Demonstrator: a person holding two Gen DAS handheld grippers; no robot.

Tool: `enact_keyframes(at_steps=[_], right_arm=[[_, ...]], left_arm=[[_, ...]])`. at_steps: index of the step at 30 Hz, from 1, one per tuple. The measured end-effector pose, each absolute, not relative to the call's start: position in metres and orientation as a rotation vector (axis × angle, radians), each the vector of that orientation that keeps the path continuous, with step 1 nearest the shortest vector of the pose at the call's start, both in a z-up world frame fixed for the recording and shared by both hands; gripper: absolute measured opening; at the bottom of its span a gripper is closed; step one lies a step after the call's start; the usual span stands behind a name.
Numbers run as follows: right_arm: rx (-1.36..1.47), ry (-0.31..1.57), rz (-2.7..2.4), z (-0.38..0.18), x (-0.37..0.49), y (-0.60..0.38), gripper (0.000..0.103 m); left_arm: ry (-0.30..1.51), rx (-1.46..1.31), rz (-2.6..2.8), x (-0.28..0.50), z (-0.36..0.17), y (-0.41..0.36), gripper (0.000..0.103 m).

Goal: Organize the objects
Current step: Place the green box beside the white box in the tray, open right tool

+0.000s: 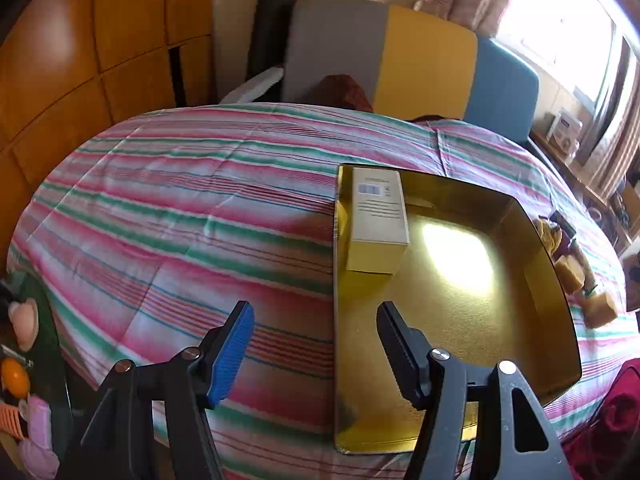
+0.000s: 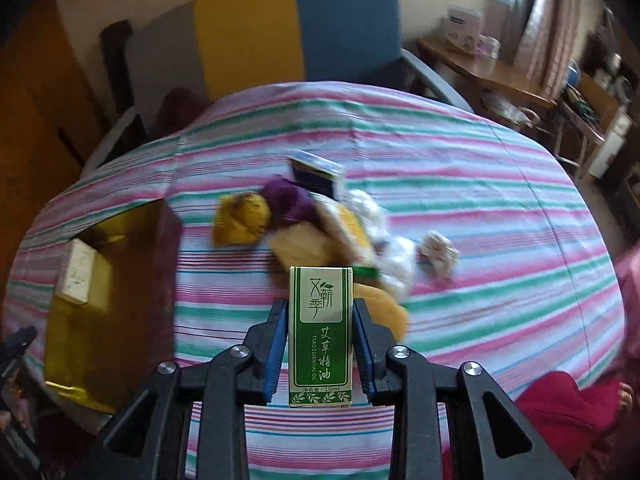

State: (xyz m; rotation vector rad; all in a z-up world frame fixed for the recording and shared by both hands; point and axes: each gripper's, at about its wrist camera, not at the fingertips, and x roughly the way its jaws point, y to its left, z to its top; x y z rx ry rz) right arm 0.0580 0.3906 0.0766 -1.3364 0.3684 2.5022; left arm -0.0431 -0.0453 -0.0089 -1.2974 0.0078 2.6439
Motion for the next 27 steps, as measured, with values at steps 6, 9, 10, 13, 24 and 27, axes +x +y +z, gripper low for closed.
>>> enact_keyframes(at_steps=[6, 9, 10, 13, 24, 27], right_arm=[[-1.568, 0.324, 2.763, 0.057, -0.004, 0.257, 0.031], [-1.718, 0.290, 2.792, 0.028, -0.031, 0.196, 0.032], [-1.763, 0.289, 2.788, 0.018, -0.040, 0.180, 0.032], [-1.855, 0.283, 2.763, -0.009, -0.062, 0.143, 0.032], [-1.840, 0.328, 2.743, -0.047, -0.105, 0.082, 0.053], [-1.807, 0.272, 2.763, -0.042, -0.102, 0.079, 0.061]], left_arm=[[-0.012, -1.283, 2.682, -0.037, -0.007, -0.064, 0.065], [-0.078, -1.323, 2.657, -0.039, -0.010, -0.075, 0.065], [-0.100, -1.337, 2.651, -0.039, -0.012, -0.079, 0.065], [-0.132, -1.339, 2.650, -0.039, -0.013, -0.085, 0.065], [-0.169, -1.346, 2.660, -0.041, -0.019, -0.094, 0.065], [-0.178, -1.337, 2.680, -0.042, -0.018, -0.097, 0.065]])
